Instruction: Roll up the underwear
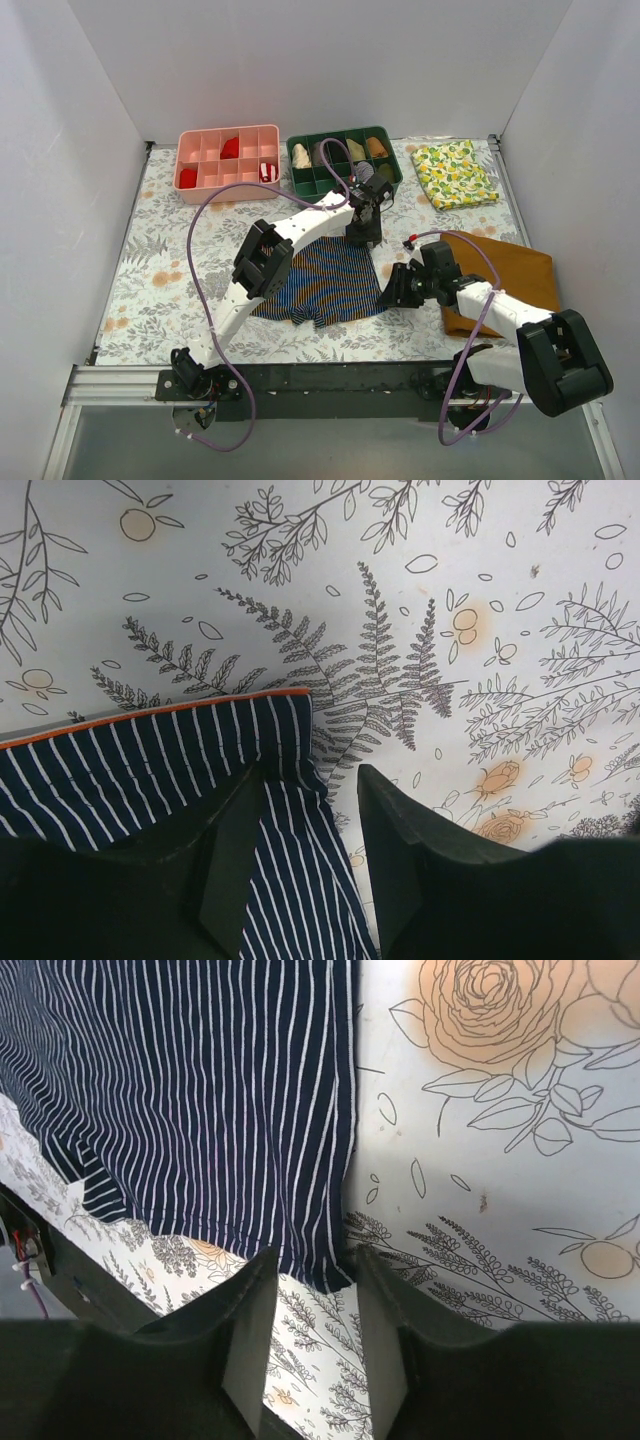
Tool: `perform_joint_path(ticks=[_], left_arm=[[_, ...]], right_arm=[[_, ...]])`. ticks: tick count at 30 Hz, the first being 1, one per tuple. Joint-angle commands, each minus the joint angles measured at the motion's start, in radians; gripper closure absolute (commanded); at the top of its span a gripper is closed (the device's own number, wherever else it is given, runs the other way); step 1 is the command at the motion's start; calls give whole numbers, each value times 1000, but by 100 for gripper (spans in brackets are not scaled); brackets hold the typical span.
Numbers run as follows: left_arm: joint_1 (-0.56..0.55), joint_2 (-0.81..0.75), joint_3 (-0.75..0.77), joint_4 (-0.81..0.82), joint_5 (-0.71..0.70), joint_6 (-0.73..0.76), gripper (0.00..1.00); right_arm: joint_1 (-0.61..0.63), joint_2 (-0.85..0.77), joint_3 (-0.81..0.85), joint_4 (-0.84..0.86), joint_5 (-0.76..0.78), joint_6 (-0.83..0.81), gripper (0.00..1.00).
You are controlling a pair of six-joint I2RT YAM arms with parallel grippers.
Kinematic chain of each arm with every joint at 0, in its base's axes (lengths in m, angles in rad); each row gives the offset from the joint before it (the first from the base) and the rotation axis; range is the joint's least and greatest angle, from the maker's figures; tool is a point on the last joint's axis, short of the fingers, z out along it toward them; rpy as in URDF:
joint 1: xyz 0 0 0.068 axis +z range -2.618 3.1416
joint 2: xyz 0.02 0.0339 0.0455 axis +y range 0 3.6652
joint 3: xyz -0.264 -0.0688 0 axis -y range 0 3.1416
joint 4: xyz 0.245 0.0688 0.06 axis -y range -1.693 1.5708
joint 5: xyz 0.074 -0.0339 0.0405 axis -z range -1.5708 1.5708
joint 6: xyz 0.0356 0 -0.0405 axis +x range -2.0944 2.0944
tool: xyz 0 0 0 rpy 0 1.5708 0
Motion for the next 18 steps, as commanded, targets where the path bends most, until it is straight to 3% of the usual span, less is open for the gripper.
perform_joint_path(ticks=[1,7,14,18], left_arm=[[-5,0,-4,-20,-12,14,59],[-3,7,1,-22,-3,15,71],[-3,1,-7,-17,-7,15,85],[-3,-8,-5,-11,-1,12,94]], right_arm=[[21,20,0,17,-8,-20,62],[28,17,0,24,-13,-19,84],[31,8,2,30,-36,-19,97],[33,-2,2,35,-46,-19,99]])
